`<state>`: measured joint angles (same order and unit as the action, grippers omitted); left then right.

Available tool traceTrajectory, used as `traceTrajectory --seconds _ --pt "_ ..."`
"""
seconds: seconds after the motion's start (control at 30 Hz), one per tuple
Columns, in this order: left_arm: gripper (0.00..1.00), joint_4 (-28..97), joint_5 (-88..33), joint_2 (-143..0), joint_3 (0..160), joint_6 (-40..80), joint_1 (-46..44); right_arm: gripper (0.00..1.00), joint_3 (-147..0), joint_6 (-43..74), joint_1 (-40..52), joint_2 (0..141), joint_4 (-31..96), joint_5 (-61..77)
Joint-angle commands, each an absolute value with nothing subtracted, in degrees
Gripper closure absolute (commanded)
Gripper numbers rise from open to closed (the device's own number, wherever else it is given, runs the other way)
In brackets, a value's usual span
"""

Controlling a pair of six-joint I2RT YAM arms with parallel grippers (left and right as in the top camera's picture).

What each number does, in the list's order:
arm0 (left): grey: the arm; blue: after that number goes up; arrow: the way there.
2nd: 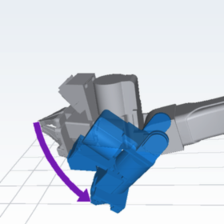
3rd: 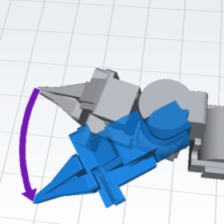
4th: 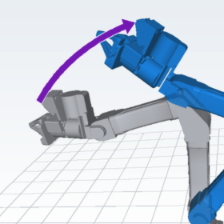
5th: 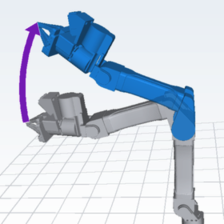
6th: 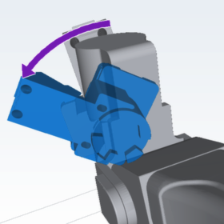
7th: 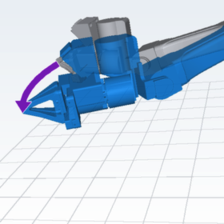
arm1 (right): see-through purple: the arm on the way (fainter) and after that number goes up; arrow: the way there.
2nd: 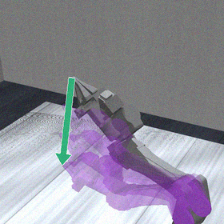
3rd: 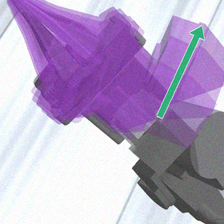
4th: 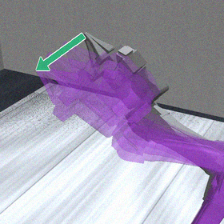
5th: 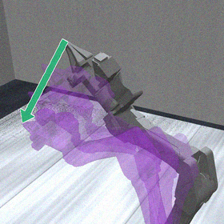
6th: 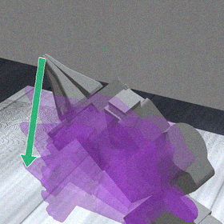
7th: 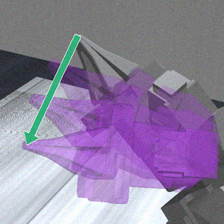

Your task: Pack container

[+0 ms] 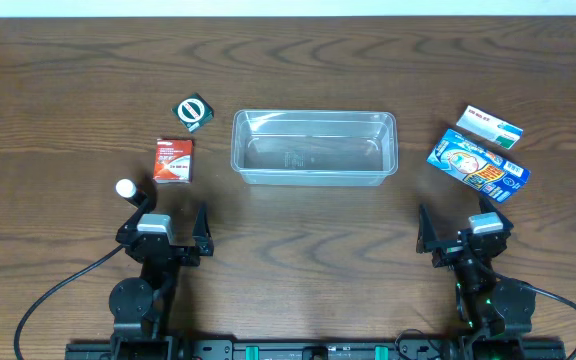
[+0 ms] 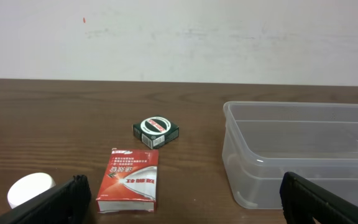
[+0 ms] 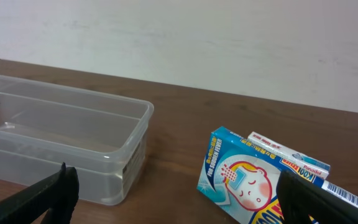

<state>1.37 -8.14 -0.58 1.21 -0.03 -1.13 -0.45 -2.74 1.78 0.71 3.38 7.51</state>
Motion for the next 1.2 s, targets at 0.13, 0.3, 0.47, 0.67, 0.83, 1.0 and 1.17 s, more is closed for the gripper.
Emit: traceTrajectory --seconds 0.13,0.3,0.47,0.67,0.83,1.0,1.17 --pt "0.02 3.4 -8.6 -0.3 0.2 -0.4 -0.8 0.01 -0.3 -3.3 2.3 0.3 3.5 7.9" --pt "0.02 3.4 -8.5 -0.3 0.2 -0.4 -0.8 0.01 -0.3 -3.3 2.3 0.3 3.4 7.9" --pt "0.02 3.4 -8.5 -0.3 0.2 -0.4 -0.8 0.01 -0.3 -3.3 2.3 0.3 3.5 7.9" --pt "0.02 3.4 -8.5 -0.3 0.2 -0.4 -0.8 0.01 -0.7 -4.2 2.3 0.3 3.5 7.4" --pt "0.02 3.4 -8.5 -0.3 0.2 -0.4 -0.8 0.01 -7.2 -4.1 2.3 4.7 6.0 7.3" --pt "0.02 3.4 -8.5 -0.3 0.2 -0.4 -0.8 0.01 -19.8 -5.0 2.3 18.3 11.8 7.3" --pt "0.02 3.4 -8.5 -0.3 0.2 -0.4 -0.8 0.01 -39.4 -4.7 2.3 37.4 22.4 7.4"
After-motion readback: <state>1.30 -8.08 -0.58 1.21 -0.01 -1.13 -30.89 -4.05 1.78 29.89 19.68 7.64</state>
